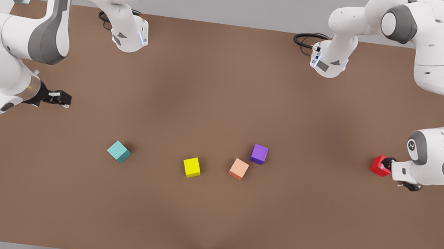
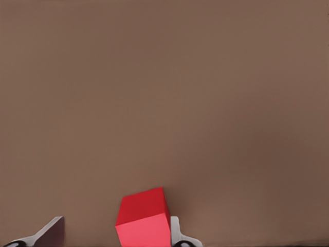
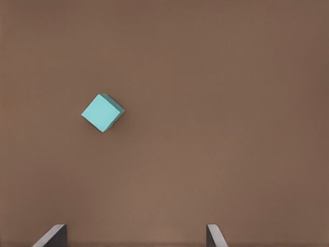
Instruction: Pick up red wooden cube and pass to hand red wooden cube and place in blue wooden cube
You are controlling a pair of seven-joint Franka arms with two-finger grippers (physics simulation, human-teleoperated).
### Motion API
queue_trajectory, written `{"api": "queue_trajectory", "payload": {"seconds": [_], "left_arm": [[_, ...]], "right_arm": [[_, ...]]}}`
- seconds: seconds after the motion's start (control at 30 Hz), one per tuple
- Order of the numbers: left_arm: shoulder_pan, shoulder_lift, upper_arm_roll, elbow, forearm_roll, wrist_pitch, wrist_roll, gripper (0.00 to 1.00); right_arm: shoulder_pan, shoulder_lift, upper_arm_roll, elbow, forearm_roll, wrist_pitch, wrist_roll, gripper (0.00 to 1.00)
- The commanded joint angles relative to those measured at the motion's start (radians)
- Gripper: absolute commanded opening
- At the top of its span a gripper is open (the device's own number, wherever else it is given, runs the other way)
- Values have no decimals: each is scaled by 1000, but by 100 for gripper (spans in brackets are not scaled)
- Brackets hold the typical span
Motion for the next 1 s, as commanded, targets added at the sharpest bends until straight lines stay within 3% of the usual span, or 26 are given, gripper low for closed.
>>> {"api": "queue_trajectory", "payload": {"seconds": [0.0,0.23,0.43,0.53,0.97], "left_arm": [[3,0,0,-38,4,151,648,100],[34,29,0,-119,4,190,15,100],[38,24,0,-121,4,179,-171,100],[41,21,2,-121,4,83,-342,100],[44,27,26,-112,5,75,-361,100]], "right_arm": [[0,-1,0,0,1,0,-15,100],[-2,-1,0,-1,1,-3,-18,100],[0,0,0,-1,2,-3,-18,100],[-2,0,0,0,13,-3,-24,100],[-2,0,0,-6,15,-5,-39,100]]}}
